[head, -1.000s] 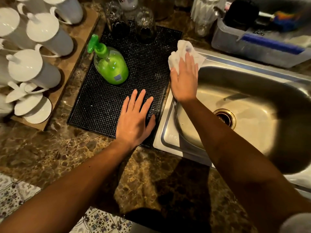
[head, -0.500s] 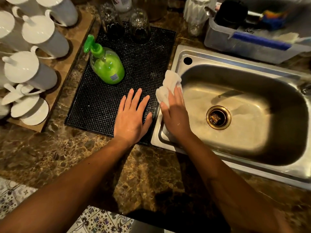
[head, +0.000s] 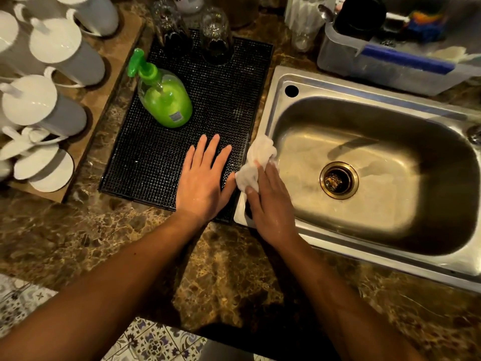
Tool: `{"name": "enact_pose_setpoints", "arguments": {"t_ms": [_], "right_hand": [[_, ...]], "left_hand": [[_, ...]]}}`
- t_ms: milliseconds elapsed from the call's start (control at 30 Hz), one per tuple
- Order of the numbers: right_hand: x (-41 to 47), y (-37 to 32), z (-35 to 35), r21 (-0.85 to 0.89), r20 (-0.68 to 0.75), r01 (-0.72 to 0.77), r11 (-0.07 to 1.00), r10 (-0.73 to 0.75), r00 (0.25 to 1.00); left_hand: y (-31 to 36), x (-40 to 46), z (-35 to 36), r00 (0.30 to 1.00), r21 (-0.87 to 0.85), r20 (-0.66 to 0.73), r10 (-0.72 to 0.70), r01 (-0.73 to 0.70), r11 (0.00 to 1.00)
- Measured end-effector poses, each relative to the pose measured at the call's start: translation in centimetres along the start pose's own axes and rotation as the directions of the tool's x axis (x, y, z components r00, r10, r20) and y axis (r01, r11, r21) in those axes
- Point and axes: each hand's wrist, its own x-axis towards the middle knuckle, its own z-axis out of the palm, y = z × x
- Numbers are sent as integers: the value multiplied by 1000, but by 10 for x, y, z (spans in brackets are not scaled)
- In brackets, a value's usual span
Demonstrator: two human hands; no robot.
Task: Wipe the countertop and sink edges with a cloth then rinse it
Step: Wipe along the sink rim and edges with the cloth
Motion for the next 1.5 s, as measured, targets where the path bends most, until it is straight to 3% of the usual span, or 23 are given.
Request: {"name": "enact_pose_setpoints", "arguments": {"t_ms": [300, 467, 700, 1067, 1167, 1500], "right_hand": [[91, -2, -11, 132, -140, -93, 987, 111, 984], [148, -5, -22, -129, -200, -110, 985, 82, 976], [188, 13, -44, -280, -200, -31, 960, -26, 980], [91, 13, -26, 74, -156, 76, 994, -64, 986], [51, 17, -29, 64, -43, 80, 995, -78, 996], [-34, 26, -34, 17, 78, 149, 989, -150, 986]], "left_hand": [[1, 2, -2, 1000, -23, -8, 0, 0, 1000], [-4, 9, -2, 999, -38, -33, -1, 0, 999], [-2, 2, 3, 999, -97, -49, -3, -2, 995], [2, 2, -2, 1000, -43, -8, -5, 5, 999], [2, 1, -1, 1000, -24, 22, -4, 5, 1000], [2, 1, -2, 999, -33, 33, -30, 32, 999]]}}
